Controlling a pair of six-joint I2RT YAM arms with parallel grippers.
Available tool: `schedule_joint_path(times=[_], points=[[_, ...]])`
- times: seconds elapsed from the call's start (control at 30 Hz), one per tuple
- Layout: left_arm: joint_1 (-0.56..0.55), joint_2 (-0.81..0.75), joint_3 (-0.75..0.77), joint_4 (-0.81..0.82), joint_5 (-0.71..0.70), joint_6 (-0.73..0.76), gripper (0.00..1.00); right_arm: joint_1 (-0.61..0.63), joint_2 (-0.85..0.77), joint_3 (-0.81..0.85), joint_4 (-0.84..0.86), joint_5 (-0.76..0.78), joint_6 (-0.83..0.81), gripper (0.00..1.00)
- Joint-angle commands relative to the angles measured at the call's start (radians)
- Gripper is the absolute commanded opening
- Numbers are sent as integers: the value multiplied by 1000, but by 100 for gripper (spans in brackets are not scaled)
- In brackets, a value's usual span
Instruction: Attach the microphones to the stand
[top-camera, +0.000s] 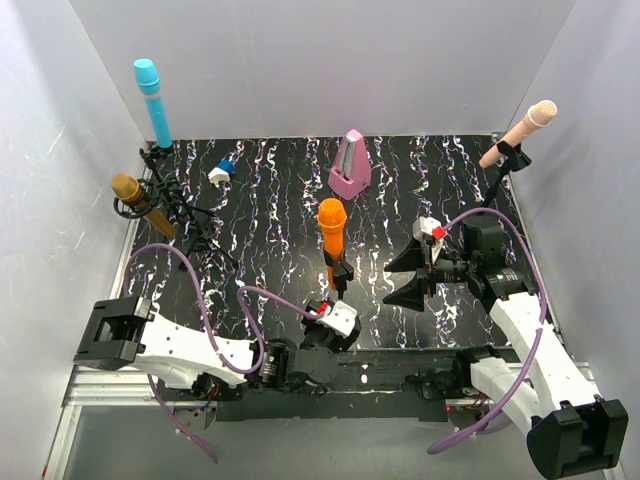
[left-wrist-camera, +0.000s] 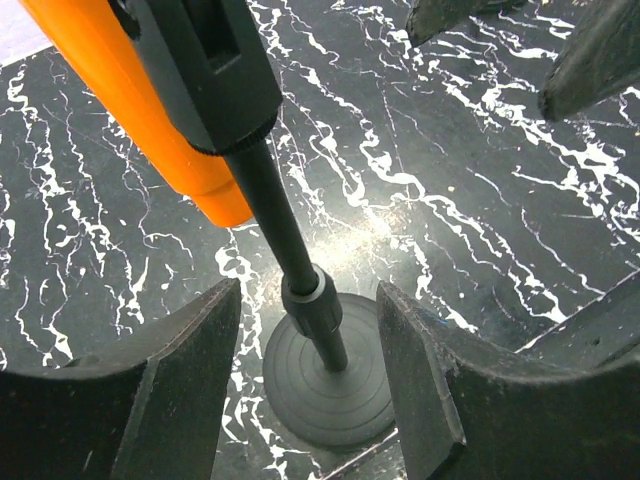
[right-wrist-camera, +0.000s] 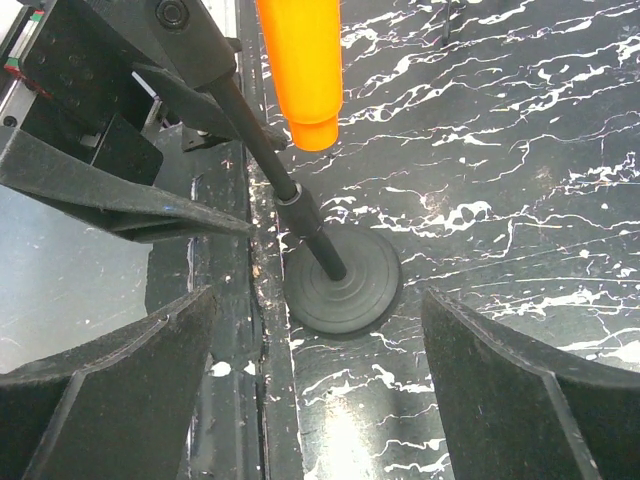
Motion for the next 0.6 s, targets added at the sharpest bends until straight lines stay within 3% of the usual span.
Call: schedule_joint_path(times=[0.0, 0.23, 0.4, 0.53, 0.57], points=[[4, 24, 36, 146, -72, 20, 55, -11, -2, -5, 34, -25, 1, 89], [56, 44, 48, 165, -66, 10, 46, -26, -2, -12, 39, -29, 2, 89], [122, 47, 62, 168, -6, 13, 31, -38, -5, -13, 39, -43, 5, 89], [162, 24, 62, 143, 72, 13, 2, -48, -7, -15, 41, -46, 5, 89], [167, 12, 57, 134, 86, 18, 0, -49, -10, -15, 41, -46, 5, 89]])
